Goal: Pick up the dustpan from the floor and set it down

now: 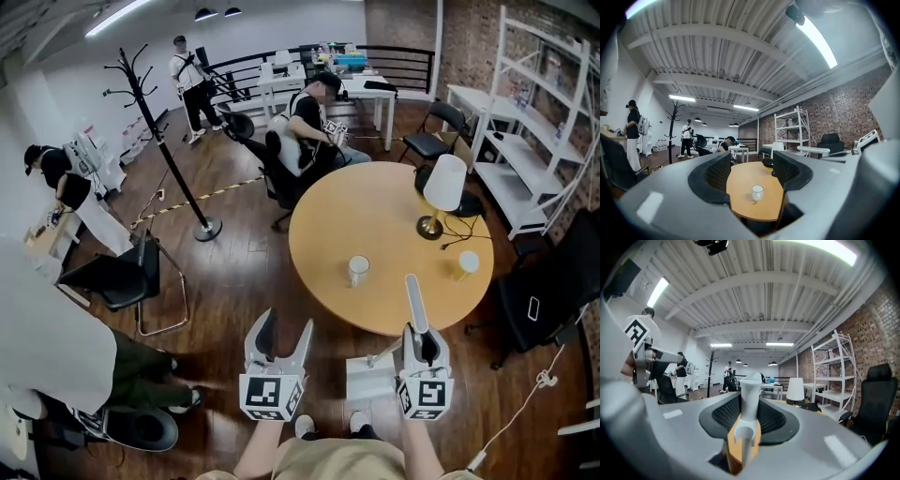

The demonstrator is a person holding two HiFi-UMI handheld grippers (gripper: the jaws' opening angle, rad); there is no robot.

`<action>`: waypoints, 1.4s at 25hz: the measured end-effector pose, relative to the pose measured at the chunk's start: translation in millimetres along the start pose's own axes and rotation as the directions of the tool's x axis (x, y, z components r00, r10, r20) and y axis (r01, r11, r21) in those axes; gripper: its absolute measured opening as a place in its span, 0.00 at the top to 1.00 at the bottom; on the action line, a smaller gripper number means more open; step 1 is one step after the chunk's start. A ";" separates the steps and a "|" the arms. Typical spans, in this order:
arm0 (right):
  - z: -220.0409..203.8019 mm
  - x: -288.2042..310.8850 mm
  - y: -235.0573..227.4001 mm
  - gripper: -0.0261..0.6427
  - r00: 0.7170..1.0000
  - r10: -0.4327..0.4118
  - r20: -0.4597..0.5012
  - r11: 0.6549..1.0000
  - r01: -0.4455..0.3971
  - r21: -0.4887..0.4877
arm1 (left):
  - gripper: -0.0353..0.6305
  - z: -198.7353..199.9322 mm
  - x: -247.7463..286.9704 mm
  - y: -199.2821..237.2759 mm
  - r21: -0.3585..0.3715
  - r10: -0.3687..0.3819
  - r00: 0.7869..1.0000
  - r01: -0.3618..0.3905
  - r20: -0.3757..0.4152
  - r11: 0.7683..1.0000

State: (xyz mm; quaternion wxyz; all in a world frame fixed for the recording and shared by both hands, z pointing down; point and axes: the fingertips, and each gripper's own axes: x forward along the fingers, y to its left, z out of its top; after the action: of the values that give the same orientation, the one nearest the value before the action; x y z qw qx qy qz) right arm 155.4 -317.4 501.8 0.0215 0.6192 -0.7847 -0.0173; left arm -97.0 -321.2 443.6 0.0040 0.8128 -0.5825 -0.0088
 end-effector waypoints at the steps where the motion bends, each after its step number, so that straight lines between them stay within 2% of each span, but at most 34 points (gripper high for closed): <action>1: 17.1 -2.1 -0.4 0.79 1.000 -0.008 0.028 1.000 0.008 0.002 | 0.53 5.8 -0.9 0.9 0.001 -0.002 1.000 0.002 0.012 1.000; 7: 101.5 -19.0 -5.0 0.79 0.985 -0.054 0.161 0.998 0.055 0.000 | 0.54 36.8 -4.8 -0.5 0.004 -0.015 0.998 0.014 0.069 1.000; 13: 136.8 -25.6 1.1 0.79 0.976 -0.037 0.216 0.999 0.041 -0.015 | 0.54 41.6 -4.5 1.1 -0.003 -0.017 0.996 0.018 0.089 1.000; 24: 145.1 -25.4 6.8 0.79 0.973 -0.029 0.231 0.999 0.036 -0.025 | 0.54 40.6 -6.4 6.1 -0.012 -0.011 0.995 0.012 0.100 1.000; 35: 131.5 -21.5 -5.4 0.79 0.978 -0.059 0.200 0.998 0.063 -0.016 | 0.54 37.6 0.5 5.0 -0.007 -0.024 0.995 0.025 0.092 1.000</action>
State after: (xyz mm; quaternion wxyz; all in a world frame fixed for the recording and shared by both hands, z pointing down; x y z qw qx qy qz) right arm 158.4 -297.7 370.0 -0.0508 0.6378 -0.7634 -0.0885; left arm -102.2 -323.1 406.1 -0.0197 0.8187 -0.5719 -0.0485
